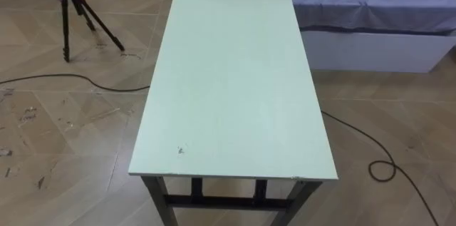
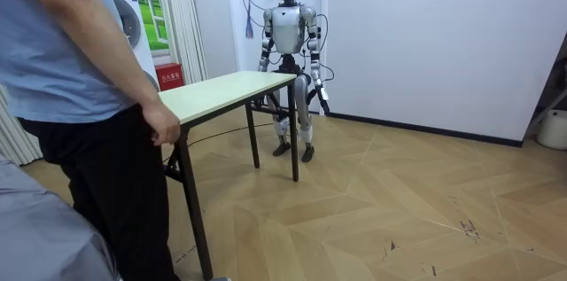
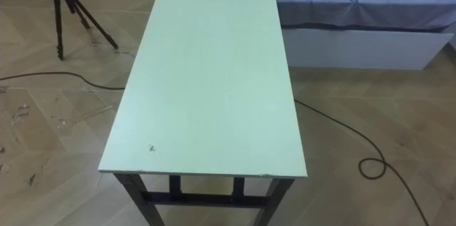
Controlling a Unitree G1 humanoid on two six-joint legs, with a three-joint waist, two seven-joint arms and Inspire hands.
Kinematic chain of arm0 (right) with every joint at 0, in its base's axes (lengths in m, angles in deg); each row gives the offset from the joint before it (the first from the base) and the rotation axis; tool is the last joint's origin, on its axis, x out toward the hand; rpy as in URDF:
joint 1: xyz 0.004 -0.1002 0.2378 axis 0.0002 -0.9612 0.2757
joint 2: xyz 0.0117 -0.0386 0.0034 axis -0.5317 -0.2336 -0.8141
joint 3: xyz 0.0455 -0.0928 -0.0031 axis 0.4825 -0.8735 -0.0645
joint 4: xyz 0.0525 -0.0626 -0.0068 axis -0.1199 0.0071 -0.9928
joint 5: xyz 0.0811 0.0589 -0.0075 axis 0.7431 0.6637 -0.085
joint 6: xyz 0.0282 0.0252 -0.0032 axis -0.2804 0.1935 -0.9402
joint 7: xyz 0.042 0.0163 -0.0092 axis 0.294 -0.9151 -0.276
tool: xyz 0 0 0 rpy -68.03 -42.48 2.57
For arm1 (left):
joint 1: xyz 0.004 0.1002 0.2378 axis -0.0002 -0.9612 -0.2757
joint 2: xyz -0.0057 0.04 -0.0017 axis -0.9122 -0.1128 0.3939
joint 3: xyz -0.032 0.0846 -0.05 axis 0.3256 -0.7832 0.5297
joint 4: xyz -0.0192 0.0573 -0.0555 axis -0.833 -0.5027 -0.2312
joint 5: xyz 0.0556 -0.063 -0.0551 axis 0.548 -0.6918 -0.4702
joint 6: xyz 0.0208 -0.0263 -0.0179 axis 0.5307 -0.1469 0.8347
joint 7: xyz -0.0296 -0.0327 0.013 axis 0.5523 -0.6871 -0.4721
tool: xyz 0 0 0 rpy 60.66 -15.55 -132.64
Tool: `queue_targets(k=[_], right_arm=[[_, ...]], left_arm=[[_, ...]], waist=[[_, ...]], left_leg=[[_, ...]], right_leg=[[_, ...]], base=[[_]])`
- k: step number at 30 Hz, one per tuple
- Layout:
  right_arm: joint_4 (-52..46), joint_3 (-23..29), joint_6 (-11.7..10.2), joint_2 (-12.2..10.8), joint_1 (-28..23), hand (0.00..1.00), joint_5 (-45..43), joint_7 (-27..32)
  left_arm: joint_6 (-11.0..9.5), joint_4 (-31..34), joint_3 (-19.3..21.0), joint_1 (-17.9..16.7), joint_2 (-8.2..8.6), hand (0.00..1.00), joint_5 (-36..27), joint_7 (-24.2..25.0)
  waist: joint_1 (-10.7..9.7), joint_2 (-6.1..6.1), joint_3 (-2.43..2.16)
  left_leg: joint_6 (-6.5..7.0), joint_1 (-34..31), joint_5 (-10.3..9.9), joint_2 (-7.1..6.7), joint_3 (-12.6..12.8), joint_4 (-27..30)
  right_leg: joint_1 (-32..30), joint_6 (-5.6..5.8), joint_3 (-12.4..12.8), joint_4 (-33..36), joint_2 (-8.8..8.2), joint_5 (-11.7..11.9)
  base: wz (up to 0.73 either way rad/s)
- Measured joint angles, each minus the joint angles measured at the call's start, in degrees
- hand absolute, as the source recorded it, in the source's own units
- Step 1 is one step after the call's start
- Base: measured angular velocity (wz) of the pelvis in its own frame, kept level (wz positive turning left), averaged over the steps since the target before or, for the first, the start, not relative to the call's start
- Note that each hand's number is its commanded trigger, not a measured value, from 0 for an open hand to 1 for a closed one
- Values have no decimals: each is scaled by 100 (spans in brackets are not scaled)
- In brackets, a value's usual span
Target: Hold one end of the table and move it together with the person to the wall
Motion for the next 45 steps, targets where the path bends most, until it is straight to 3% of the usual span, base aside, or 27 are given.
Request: queue_targets(k=[7, 8, 9, 10, 13, 30, 36, 40, 42, 45], right_arm=[[18, 0, 1, 0, 2, 0, 4, -12], [18, -1, 5, 0, 5, 0, 8, -16], [53, -1, 7, 0, 3, 0, 61, -19], [75, -1, 8, -1, 5, 0, 90, -23], [189, 52, 14, -10, 16, 0, 244, -64], [-203, 291, 193, 47, -227, 0, 832, -429], [-1504, 260, 272, 108, -795, 0, 970, -469], [-1927, 135, 256, 131, -883, 0, 1131, -661], [-2287, -41, 260, 246, -987, 0, 1147, -741], [-2699, -288, 264, 414, -1112, 0, 1300, -847]], left_arm=[[0, 31, 2, -5, -3, 0, -5, -3], [0, 40, 3, -6, -3, 0, -11, -1], [1, 43, 6, -8, -3, 0, -84, 6], [1, 43, 6, -9, -3, 0, -118, 17], [13, 15, 12, -15, -10, 0, -632, 170], [97, 493, -37, -162, -80, 0, -2708, 1505], [106, 1259, -497, -370, -105, 0, -3220, 1726], [113, 1532, -972, -394, -162, 0, -3433, 1969], [120, 2076, -1259, -578, -298, 0, -3587, 2134], [128, 2583, -1536, -755, -473, 0, -3864, 2300]], waist=[[1, -68, 28], [5, -41, 1], [8, -73, 22], [12, -43, 9], [15, -13, -13], [7, 93, 1], [9, 123, 11], [-13, 134, 2], [-6, 119, -13], [-9, 148, 5]], left_leg=[[0, -2, 0, -3, 2, 5], [0, -7, 0, -6, 4, 6], [0, -5, 0, -7, 4, 7], [0, -4, 0, -8, 4, 9], [0, -18, 0, -14, -33, 4], [0, -75, 0, -15, -82, 31], [1, -109, -1, -13, -85, 18], [1, -207, -1, -13, -86, 58], [1, -284, -1, -11, -89, 115], [2, -297, 0, -18, -90, 135]], right_leg=[[-1, 2, 5, -8, -2, -1], [-1, 5, 4, -14, -5, -4], [7, 6, 3, -26, -4, -4], [12, 6, 2, -31, -4, -4], [16, 6, 42, -77, -2, -4], [-4, 8, -78, -23, -12, -5], [-51, 8, -89, 27, -16, -5], [-125, 5, -98, 35, -19, -3], [-201, 5, -101, 62, -22, -3], [-228, 8, -101, 106, -40, -5]], base=[[0], [0], [0], [0], [0], [2], [0], [0], [0], [0]])
